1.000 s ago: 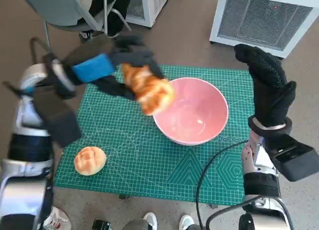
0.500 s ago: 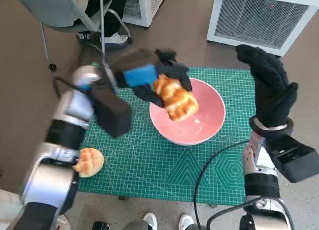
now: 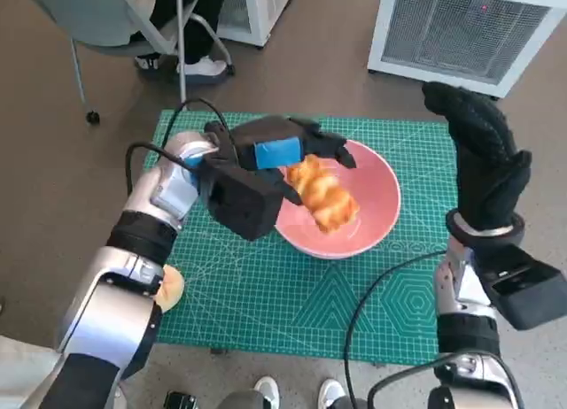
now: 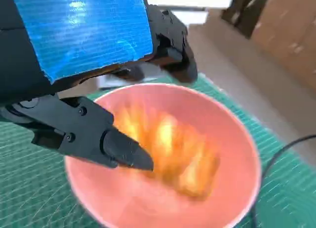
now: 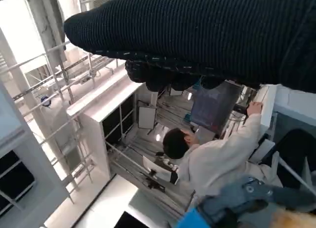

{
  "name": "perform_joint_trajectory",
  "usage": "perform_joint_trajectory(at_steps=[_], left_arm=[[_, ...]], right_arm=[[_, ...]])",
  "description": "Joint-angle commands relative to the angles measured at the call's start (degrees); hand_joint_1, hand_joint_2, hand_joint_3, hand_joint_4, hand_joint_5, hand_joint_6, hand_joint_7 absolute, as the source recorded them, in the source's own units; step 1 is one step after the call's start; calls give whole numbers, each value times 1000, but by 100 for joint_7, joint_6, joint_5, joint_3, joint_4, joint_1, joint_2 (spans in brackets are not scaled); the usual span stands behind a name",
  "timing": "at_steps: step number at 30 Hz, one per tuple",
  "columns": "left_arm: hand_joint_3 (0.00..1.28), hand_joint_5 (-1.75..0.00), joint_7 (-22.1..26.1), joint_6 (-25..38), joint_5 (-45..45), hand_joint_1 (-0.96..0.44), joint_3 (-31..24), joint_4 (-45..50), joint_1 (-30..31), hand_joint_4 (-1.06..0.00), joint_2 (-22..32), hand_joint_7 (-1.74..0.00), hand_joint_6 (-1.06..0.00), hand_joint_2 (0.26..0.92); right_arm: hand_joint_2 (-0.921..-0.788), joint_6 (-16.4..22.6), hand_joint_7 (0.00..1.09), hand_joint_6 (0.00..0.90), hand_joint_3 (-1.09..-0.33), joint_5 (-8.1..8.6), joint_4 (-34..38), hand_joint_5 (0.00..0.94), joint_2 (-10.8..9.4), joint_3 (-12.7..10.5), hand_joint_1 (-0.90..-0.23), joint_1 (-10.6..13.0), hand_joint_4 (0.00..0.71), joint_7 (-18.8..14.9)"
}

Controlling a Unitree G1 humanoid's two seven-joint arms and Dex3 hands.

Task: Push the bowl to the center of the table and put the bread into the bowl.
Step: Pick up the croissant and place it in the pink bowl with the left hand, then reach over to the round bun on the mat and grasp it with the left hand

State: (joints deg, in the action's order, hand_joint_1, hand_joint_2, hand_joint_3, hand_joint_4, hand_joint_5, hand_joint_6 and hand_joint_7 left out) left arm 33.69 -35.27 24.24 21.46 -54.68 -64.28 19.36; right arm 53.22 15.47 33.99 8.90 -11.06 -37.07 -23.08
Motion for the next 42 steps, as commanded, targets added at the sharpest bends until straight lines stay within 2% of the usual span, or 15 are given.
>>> perform_joint_trajectory(at_steps=[1, 5, 10, 15, 19, 24, 33, 42], left_arm=[[6, -6, -174, 49, 63, -316, -45, 428, 172, -31, 204, -275, -63, 884], [1, -1, -199, -66, -64, -342, -165, 719, 346, -15, 418, -265, -54, 875], [0, -1, -3, -328, -426, -350, -436, 1230, 640, -12, 849, -256, -55, 867], [0, -4, 318, -265, -815, -319, -782, 2129, 1084, -42, 1420, -143, -140, 851], [0, -10, 755, 161, -1334, -282, -1169, 3118, 1641, -68, 1968, -116, -176, 839], [0, -18, 1233, 1176, -1758, -225, -1667, 4516, 2462, -105, 2670, -112, -221, 829], [0, -8, 1754, 2540, -1964, -126, -2597, 5977, 4025, -184, 3705, -64, -303, 805], [3, -1, 1911, 3309, -1932, -123, -3207, 6991, 5355, -190, 4077, -34, -320, 810]], right_arm=[[-921, -89, 327, 220, -795, -58, 12, 0, 39, -5, -611, 129, 366, 73], [-921, -67, 331, 218, -796, -93, 9, 0, 9, 20, -610, 137, 366, 104], [-921, -57, 336, 215, -797, -121, 15, 0, -17, 47, -603, 131, 365, 135], [-921, -61, 340, 214, -796, -102, 25, 0, -28, 66, -602, 128, 366, 133], [-921, -74, 343, 214, -795, -56, 23, 0, -51, 82, -601, 135, 366, 111], [-921, -62, 345, 213, -794, 20, 59, 1, -82, 105, -601, 116, 367, 55], [-921, -75, 345, 209, -790, 149, 167, 1, -164, 133, -603, 44, 368, -45], [-921, -104, 342, 209, -778, 317, 329, 1, -210, 144, -606, -71, 369, -234]])
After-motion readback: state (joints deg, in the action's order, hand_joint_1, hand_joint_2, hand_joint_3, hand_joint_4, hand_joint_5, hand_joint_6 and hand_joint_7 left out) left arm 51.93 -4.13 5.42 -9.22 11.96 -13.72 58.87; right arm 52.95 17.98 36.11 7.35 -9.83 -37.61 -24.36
